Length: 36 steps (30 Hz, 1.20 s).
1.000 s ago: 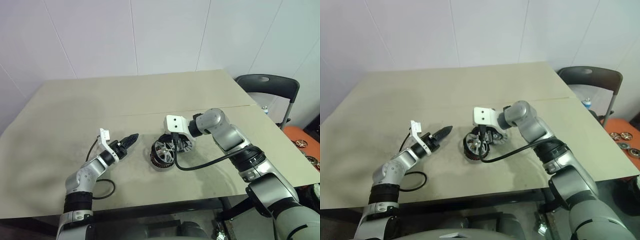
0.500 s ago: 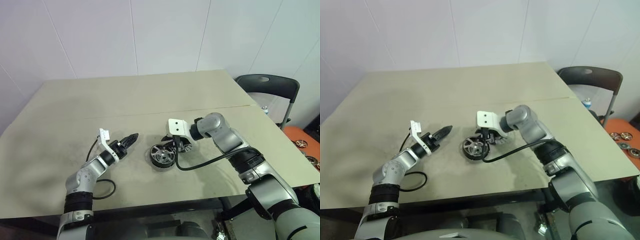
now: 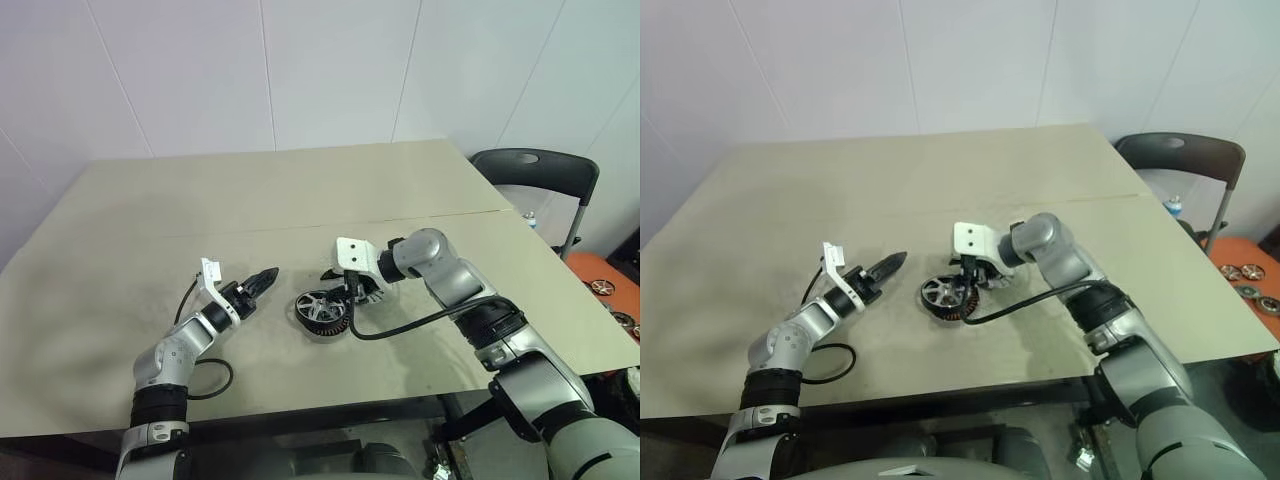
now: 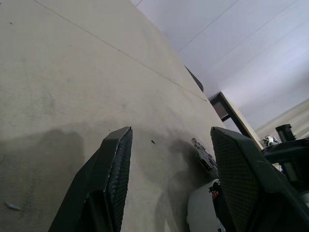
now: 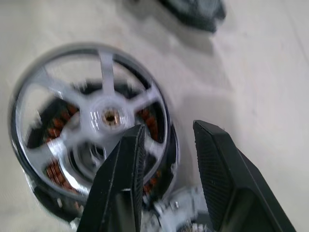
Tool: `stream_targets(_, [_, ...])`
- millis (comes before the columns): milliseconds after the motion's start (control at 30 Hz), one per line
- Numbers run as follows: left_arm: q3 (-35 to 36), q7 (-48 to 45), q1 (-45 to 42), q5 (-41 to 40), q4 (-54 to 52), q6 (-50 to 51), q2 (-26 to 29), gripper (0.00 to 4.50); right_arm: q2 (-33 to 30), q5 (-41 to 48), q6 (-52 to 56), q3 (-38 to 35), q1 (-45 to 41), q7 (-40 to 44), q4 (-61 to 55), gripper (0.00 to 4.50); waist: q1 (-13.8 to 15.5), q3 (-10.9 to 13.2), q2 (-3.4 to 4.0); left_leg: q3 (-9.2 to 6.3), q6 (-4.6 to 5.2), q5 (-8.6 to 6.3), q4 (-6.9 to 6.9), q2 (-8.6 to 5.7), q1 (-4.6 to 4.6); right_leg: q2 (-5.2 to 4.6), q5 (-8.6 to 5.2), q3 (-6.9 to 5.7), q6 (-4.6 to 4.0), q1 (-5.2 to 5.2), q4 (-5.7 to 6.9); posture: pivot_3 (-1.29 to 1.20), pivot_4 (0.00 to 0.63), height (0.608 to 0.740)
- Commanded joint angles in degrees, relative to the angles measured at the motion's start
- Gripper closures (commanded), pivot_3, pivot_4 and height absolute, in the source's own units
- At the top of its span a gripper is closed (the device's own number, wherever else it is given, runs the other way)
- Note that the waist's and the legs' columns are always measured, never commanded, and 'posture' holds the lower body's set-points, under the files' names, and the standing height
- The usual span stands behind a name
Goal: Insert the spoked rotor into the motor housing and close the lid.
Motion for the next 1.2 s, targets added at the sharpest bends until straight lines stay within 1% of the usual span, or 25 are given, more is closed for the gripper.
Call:
stream_targets(33, [-0.6,-0.3,-0.4,-0.1,-1.5,-0.5,-0.2,1.75,1.1,4.4,0.8,-4.9,-1.9,-0.1,-2.0,2.82,0.0,0.0,0.0,0.0,0.0,0.0,0.0,0.0,0.0,0.0,0.0,0.0,0.0,0.0,0.0,0.0,0.0,0.74])
stream_targets(133, [-0.7,-0.2,-0.5,-0.1,-1.4,-0.6,-0.4,1.75,1.2,4.2,0.7,-5.2,-2.1,-0.8,-0.9,2.82,0.0,0.0,0.0,0.0,0.0,0.0,0.01,0.0,0.0,0.0,0.0,0.0,0.0,0.01,0.0,0.0,0.0,0.74])
stream_targets(267, [-0.8,-0.2,-0.7,0.0,-1.2,-0.5,-0.4,1.75,-0.3,3.1,2.8,-2.8,0.1,1.2,-2.9,2.82,0.0,0.0,0.0,0.0,0.0,0.0,0.0,0.0,0.0,0.0,0.0,0.0,0.0,0.0,0.0,0.0,0.0,0.74])
stream_targets(400, [-1.1,-0.4,-0.8,0.0,-1.2,-0.5,-0.4,1.75,1.6,3.6,5.0,-3.0,1.8,-1.5,-4.0,2.82,0.0,0.0,0.0,0.0,0.0,0.0,0.0,0.0,0.0,0.0,0.0,0.0,0.0,0.0,0.0,0.0,0.0,0.74])
stream_targets(567, [-1.3,-0.3,-0.6,0.0,-1.1,-0.5,-0.4,1.75,2.8,4.0,7.0,-2.8,3.1,-2.7,-5.4,2.82,0.0,0.0,0.0,0.0,0.0,0.0,0.0,0.0,0.01,0.0,0.0,0.01,0.0,-0.01,0.02,0.0,0.0,0.74])
stream_targets(667, [-1.3,-0.2,-0.5,0.0,-1.0,-0.5,-0.4,1.75,3.3,4.3,8.1,-2.6,3.5,-2.9,-6.4,2.82,0.0,0.0,0.0,0.0,0.0,0.0,0.01,0.0,0.0,0.0,0.0,0.01,0.0,0.0,0.01,0.0,0.0,0.74])
stream_targets(800, [-1.4,-0.2,-0.6,0.3,-0.1,-0.8,-0.4,1.75,3.3,4.5,9.8,-0.9,4.5,-0.9,-7.9,2.82,0.0,0.0,0.0,0.0,0.0,0.0,0.0,0.0,0.0,0.0,0.0,0.01,0.0,0.0,0.01,0.0,0.0,0.74])
stream_targets(1200, [-1.3,-0.1,-0.3,0.3,-0.5,-0.8,-0.5,1.75,0.8,-0.1,7.4,0.6,3.6,-3.0,-5.0,2.82,0.1,0.0,0.0,0.0,0.0,0.0,0.02,0.0,0.02,0.0,0.01,0.0,-0.01,0.02,0.02,0.0,0.0,0.74])
